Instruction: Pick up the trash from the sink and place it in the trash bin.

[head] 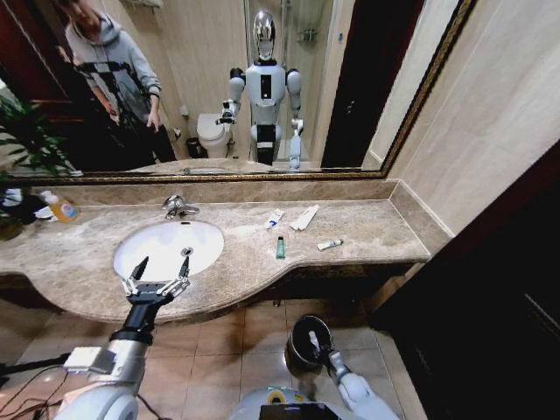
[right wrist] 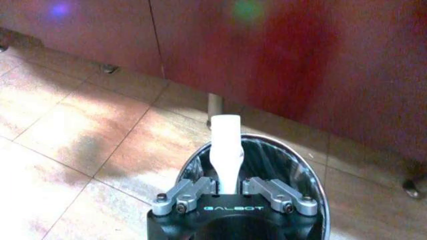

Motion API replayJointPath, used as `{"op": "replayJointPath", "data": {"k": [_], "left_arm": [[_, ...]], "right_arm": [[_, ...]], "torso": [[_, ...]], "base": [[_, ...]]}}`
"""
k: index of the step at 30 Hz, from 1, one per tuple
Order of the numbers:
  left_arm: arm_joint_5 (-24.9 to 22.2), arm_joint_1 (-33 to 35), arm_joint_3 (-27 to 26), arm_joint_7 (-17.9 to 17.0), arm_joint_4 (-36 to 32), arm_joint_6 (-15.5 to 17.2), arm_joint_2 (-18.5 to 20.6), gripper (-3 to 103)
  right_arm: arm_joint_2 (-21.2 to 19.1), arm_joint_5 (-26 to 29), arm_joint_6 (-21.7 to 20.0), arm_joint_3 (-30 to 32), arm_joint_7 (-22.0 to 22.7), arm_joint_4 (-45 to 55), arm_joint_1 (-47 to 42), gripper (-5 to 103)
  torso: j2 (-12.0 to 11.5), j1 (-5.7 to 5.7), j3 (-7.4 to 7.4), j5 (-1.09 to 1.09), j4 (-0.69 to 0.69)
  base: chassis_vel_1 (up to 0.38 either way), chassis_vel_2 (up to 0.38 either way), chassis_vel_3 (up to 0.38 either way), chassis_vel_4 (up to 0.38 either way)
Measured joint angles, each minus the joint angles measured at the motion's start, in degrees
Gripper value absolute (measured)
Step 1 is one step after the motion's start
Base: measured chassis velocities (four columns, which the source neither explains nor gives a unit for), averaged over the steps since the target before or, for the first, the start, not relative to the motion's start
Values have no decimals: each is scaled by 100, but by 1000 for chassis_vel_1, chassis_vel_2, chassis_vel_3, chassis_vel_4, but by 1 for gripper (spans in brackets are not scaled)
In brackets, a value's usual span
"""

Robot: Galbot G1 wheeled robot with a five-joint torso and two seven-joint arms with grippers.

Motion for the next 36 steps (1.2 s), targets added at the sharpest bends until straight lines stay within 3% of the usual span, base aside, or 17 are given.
{"op": "replayJointPath", "data": {"k": [12,22,36], "left_arm": [[0,0,0,0,0,0,0,100],[0,0,0,0,0,0,0,100],[0,0,0,0,0,0,0,100]], "right_arm": [[276,-335,14,-25,-82,-773,609,16],[327,-701,242,422,-96,-1690,972,16],[319,-727,293,499,-97,-1889,1118,15]], "torso": [[0,0,0,0,0],[0,0,0,0,0],[0,-1,0,0,0]], "base": [[0,0,0,0],[0,0,0,0],[0,0,0,0]]}}
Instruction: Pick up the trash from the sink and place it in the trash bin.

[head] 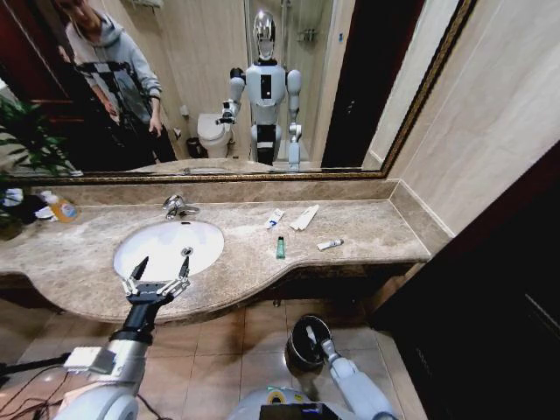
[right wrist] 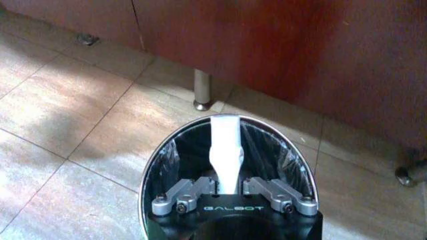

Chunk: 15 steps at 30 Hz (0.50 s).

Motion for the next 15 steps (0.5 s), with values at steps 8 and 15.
{"op": "replayJointPath", "data": {"k": [8,15], "left_arm": [[0,0,0,0,0,0,0,100],[0,0,0,0,0,0,0,100]], "right_arm": [[-32,9,118,19,61,-97,11,44],[-81,8,179,89,77,-103,-37,65]], "torso": [[0,0,0,0,0],[0,0,0,0,0]], "base": [[0,0,0,0],[0,0,0,0]]}}
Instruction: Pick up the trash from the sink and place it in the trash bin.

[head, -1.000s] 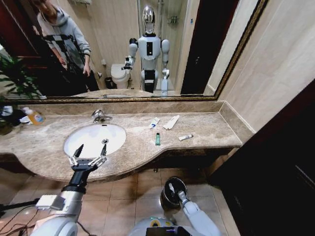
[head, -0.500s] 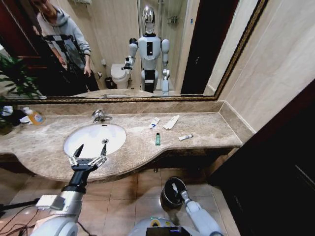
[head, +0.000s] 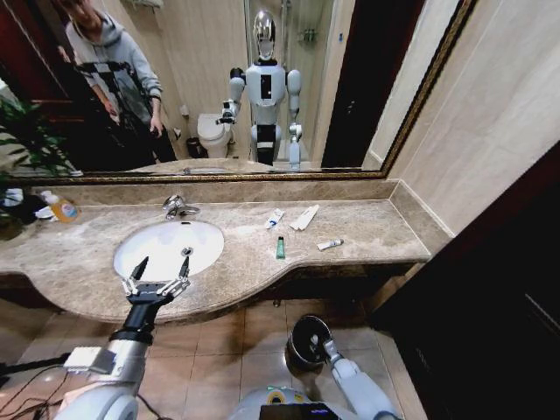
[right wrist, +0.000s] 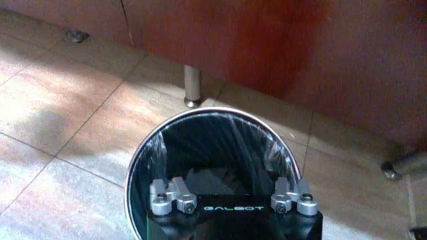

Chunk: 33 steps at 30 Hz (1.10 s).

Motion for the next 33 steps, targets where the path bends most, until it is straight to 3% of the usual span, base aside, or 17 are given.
{"op": "replayJointPath", "data": {"k": [2,4,6,8,9,24,27,28,30,33], "left_arm": [[0,0,0,0,0,0,0,100],[0,0,0,0,0,0,0,100],[0,0,0,0,0,0,0,100],[0,0,0,0,0,0,0,100],[0,0,0,0,0,0,0,100],[0,0,0,0,0,0,0,100],[0,0,0,0,0,0,0,100],[0,0,0,0,0,0,0,100],[0,0,0,1,0,0,0,100],[0,0,-1,0,0,0,0,100]], "right_arm": [[-5,5,1,54,-6,41,-27,76],[-7,6,1,67,-9,72,-43,76],[-25,7,-5,81,-23,239,-147,92],[-28,5,-7,84,-25,272,-172,92],[-32,5,-14,93,-26,358,-237,99],[-218,232,126,250,217,1251,-770,100],[-404,953,-3,245,319,2351,-1383,100],[-404,953,-3,245,319,2351,-1383,100],[-580,1514,-107,315,412,3530,-2077,100],[-697,1874,-143,433,506,4319,-2496,100]], "torso": [[0,0,0,0,0],[0,0,0,0,0],[0,0,0,0,0],[0,0,0,0,0],[0,0,0,1,0],[0,0,0,1,1],[0,0,0,1,1],[0,0,0,1,1],[0,0,0,3,0],[1,0,-1,1,0]], "base": [[0,0,0,0],[0,0,0,0],[0,0,0,0],[0,0,0,0],[0,0,0,0],[0,0,0,0],[0,0,0,0],[0,0,0,0],[0,0,0,0],[0,0,0,0]]}}
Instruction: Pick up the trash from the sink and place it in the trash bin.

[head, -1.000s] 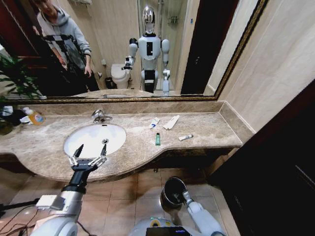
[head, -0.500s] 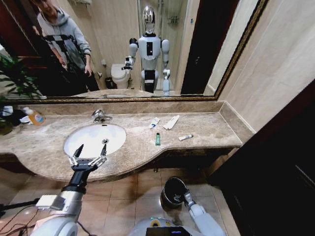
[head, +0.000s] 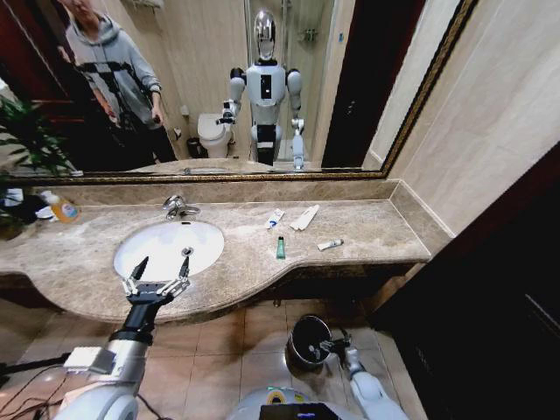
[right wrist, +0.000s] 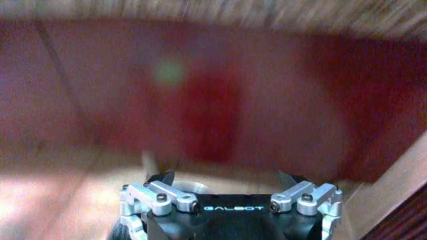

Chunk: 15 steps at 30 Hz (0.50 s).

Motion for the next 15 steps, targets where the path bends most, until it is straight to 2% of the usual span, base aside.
{"op": "replayJointPath", "data": {"k": [1,2,4,6,9,15], "left_arm": [[0,0,0,-1,0,0,0,100],[0,0,0,-1,0,0,0,100],[0,0,1,-1,1,0,0,100],[0,0,1,0,0,0,0,100],[0,0,0,-1,0,0,0,100],[0,0,1,0,0,0,0,100]], "right_arm": [[-77,230,-24,96,68,655,-392,100],[-77,230,-24,96,68,655,-392,100],[-100,368,8,188,115,1329,-877,100],[-100,394,28,210,133,1494,-1005,100],[-111,506,170,331,240,2295,-1633,100],[-167,634,128,444,298,3396,-2169,100]], "torso": [[0,0,0,-1,0],[0,0,0,-1,0],[0,0,0,0,-1],[0,0,0,1,-1],[0,0,0,0,0],[0,0,0,1,0]], "base": [[0,0,0,0],[0,0,0,0],[0,0,0,0],[0,0,0,0],[0,0,0,0],[0,0,0,0]]}}
